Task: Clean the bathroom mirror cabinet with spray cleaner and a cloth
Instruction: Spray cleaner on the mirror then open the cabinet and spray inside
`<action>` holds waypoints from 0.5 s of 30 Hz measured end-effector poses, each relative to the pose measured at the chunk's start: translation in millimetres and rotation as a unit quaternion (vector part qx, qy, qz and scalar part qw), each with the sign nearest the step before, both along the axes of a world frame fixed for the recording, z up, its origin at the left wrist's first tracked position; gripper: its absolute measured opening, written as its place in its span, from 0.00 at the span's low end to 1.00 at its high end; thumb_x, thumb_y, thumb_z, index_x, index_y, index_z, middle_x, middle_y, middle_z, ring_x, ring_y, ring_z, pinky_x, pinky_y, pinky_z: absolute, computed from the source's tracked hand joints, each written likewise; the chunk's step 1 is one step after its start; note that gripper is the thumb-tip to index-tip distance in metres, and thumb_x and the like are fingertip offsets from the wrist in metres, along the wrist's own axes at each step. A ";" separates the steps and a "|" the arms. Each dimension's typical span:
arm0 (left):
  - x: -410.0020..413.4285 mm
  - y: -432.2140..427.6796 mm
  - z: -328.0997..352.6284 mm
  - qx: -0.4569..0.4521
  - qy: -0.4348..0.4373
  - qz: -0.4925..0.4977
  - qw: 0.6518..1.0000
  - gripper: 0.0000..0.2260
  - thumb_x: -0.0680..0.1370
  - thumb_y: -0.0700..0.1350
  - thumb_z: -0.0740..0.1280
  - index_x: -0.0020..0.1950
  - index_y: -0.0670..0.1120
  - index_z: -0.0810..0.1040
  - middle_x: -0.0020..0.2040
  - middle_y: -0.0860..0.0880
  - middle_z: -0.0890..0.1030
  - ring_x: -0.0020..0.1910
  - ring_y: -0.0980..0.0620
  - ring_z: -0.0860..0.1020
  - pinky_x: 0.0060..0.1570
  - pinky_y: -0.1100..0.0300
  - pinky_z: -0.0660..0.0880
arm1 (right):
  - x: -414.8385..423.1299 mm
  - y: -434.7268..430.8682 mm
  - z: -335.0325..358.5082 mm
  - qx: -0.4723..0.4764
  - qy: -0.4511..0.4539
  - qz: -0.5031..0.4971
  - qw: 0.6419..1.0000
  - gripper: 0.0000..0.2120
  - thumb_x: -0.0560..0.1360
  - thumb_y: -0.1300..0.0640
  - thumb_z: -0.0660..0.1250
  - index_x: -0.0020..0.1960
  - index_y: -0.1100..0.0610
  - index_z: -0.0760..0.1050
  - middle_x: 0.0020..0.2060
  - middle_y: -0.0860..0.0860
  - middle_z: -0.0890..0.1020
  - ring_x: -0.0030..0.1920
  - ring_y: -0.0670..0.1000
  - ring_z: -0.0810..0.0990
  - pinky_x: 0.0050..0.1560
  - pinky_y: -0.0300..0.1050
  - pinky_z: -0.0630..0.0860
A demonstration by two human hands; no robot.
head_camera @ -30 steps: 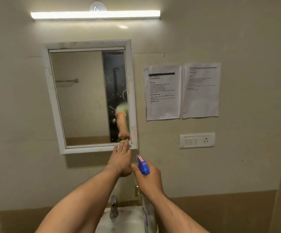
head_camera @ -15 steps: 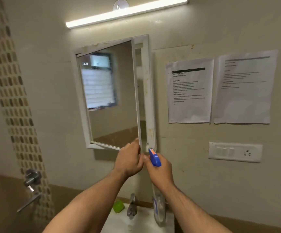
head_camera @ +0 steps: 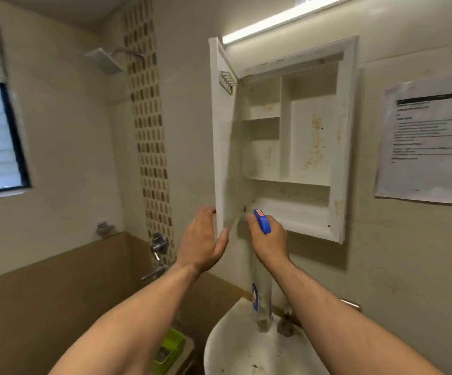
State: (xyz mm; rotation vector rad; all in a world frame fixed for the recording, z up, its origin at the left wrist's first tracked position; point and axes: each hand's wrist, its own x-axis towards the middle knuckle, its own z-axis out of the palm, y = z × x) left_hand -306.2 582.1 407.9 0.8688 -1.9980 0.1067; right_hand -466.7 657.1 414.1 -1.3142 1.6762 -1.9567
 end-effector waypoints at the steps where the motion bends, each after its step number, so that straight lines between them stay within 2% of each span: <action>1: 15.3 -5.7 4.1 -0.017 -0.020 0.028 0.999 0.29 0.81 0.54 0.67 0.76 0.42 0.64 0.70 0.43 0.73 0.66 0.45 0.75 0.68 0.49 0.76 | 12.5 -6.9 3.8 0.002 -0.001 0.017 1.000 0.15 0.81 0.45 0.67 0.40 0.53 0.76 0.30 0.47 0.74 0.27 0.41 0.71 0.28 0.30 0.69; 2: 29.9 -11.7 8.9 -0.024 -0.035 0.058 0.997 0.32 0.80 0.53 0.66 0.79 0.41 0.59 0.75 0.42 0.68 0.71 0.44 0.72 0.73 0.49 0.71 | 25.1 -13.5 7.8 0.004 -0.002 0.035 0.999 0.15 0.82 0.45 0.67 0.41 0.54 0.76 0.31 0.48 0.74 0.28 0.41 0.71 0.29 0.31 0.69; 4: 51.1 -25.3 16.9 -0.016 -0.050 0.095 0.994 0.37 0.80 0.49 0.66 0.83 0.42 0.52 0.82 0.41 0.59 0.78 0.42 0.65 0.76 0.51 0.64 | 43.9 -25.0 14.3 -0.002 -0.002 0.064 0.998 0.16 0.82 0.46 0.67 0.40 0.55 0.75 0.31 0.48 0.73 0.27 0.41 0.70 0.28 0.30 0.69; 6: 64.9 -39.9 21.3 0.017 -0.059 0.105 0.993 0.38 0.80 0.46 0.66 0.84 0.45 0.47 0.84 0.42 0.53 0.79 0.41 0.66 0.74 0.49 0.69 | 61.0 -35.8 22.0 -0.012 0.000 0.089 0.996 0.16 0.82 0.47 0.67 0.40 0.56 0.75 0.31 0.49 0.74 0.27 0.40 0.70 0.27 0.30 0.69; 8: 74.1 -53.9 26.1 0.035 -0.077 0.126 0.988 0.38 0.81 0.45 0.65 0.84 0.48 0.45 0.84 0.42 0.49 0.74 0.40 0.72 0.65 0.49 0.78 | 74.6 -47.6 29.9 -0.013 0.015 0.104 0.994 0.16 0.82 0.46 0.67 0.44 0.58 0.77 0.34 0.53 0.78 0.31 0.42 0.72 0.29 0.30 0.71; 9: 77.5 -61.2 27.4 0.029 -0.087 0.142 0.986 0.38 0.81 0.45 0.65 0.84 0.48 0.45 0.84 0.41 0.48 0.73 0.40 0.72 0.64 0.49 0.79 | 79.5 -51.9 33.7 -0.013 0.022 0.108 0.994 0.16 0.82 0.46 0.67 0.45 0.59 0.78 0.36 0.56 0.79 0.33 0.44 0.74 0.31 0.32 0.72; 10: 80.5 -69.7 30.1 0.020 -0.092 0.155 0.983 0.38 0.81 0.46 0.65 0.84 0.47 0.46 0.84 0.40 0.48 0.75 0.39 0.70 0.67 0.49 0.77 | 83.5 -57.6 38.4 -0.014 0.026 0.112 0.993 0.16 0.82 0.46 0.67 0.46 0.59 0.78 0.39 0.58 0.81 0.34 0.46 0.74 0.33 0.34 0.74; 11: 82.7 -76.5 30.9 0.012 -0.096 0.168 0.981 0.37 0.82 0.48 0.64 0.84 0.46 0.46 0.84 0.40 0.47 0.79 0.40 0.66 0.72 0.48 0.72 | 85.7 -61.7 40.9 -0.016 0.028 0.116 0.993 0.16 0.82 0.46 0.67 0.46 0.59 0.78 0.41 0.60 0.82 0.35 0.47 0.75 0.35 0.36 0.74; 13: 85.7 -91.5 36.7 -0.013 -0.109 0.189 0.976 0.37 0.82 0.50 0.62 0.85 0.44 0.45 0.85 0.41 0.44 0.84 0.41 0.54 0.80 0.50 0.56 | 85.8 -70.5 49.4 -0.018 0.030 0.115 0.993 0.17 0.81 0.45 0.68 0.46 0.59 0.78 0.40 0.60 0.81 0.35 0.47 0.74 0.36 0.38 0.74; 15: 87.6 -108.6 49.4 -0.057 -0.129 0.200 0.970 0.37 0.83 0.53 0.59 0.85 0.44 0.44 0.85 0.42 0.39 0.85 0.44 0.42 0.81 0.50 0.42 | 83.2 -81.1 62.1 -0.026 0.031 0.107 0.993 0.15 0.80 0.45 0.69 0.47 0.57 0.77 0.37 0.53 0.79 0.37 0.46 0.75 0.38 0.37 0.74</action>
